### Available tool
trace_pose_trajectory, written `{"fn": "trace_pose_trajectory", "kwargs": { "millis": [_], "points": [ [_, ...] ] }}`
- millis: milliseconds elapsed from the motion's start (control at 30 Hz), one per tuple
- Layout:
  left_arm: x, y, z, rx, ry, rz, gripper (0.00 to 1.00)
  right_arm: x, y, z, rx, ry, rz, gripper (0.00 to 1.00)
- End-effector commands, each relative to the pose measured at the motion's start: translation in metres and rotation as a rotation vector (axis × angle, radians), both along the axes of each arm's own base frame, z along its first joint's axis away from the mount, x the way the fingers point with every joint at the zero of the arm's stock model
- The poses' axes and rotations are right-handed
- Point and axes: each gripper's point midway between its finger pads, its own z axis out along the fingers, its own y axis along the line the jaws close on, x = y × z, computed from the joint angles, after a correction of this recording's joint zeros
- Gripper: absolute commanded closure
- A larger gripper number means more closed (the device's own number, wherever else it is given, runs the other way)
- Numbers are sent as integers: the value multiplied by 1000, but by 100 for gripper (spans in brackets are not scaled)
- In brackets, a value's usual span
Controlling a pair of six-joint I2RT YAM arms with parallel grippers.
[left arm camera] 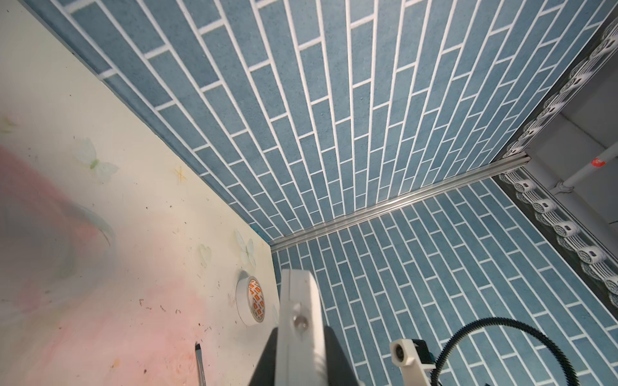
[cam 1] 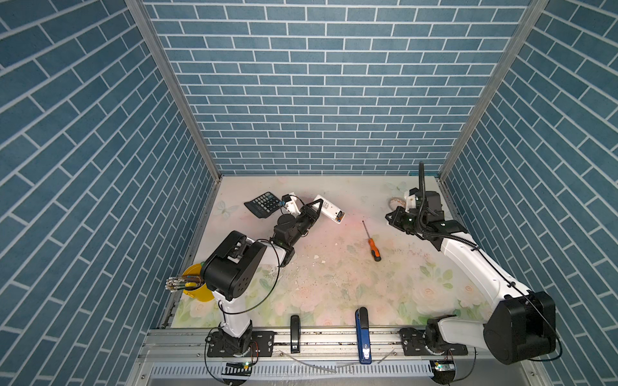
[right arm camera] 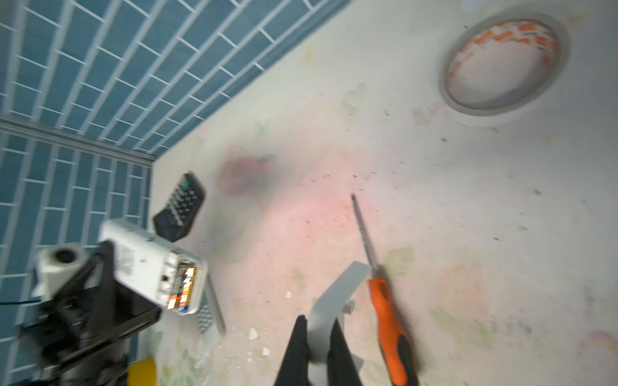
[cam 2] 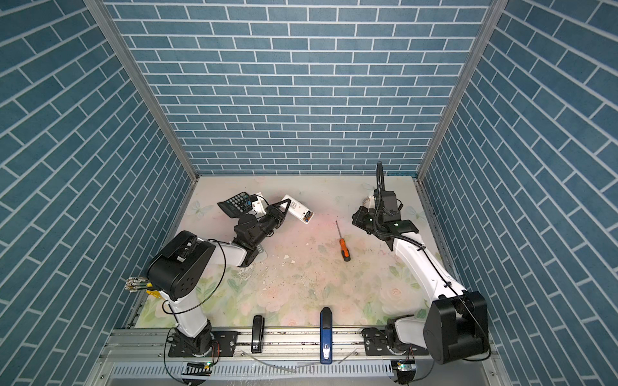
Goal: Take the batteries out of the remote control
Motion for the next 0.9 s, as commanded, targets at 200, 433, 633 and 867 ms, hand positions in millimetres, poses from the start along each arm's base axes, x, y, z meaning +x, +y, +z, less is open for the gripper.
{"fn": "trace_pose_trajectory", "kwargs": {
  "millis": [200,433,633,867],
  "points": [
    [-48,-22,-24,138,14,47,100,-5,-64,-67,-392,216,-100,100],
    [-74,-32,-49,167,35,84,100,11,-87,-91,-569,302,-114,100],
    [-84,-38,-74,184,70,112,100,20,-99,-113,-644,360,-120,100],
    [-93,-39,-90,216,95,122,100,29,-95,-125,-625,377,-105,95]
  ]
}}
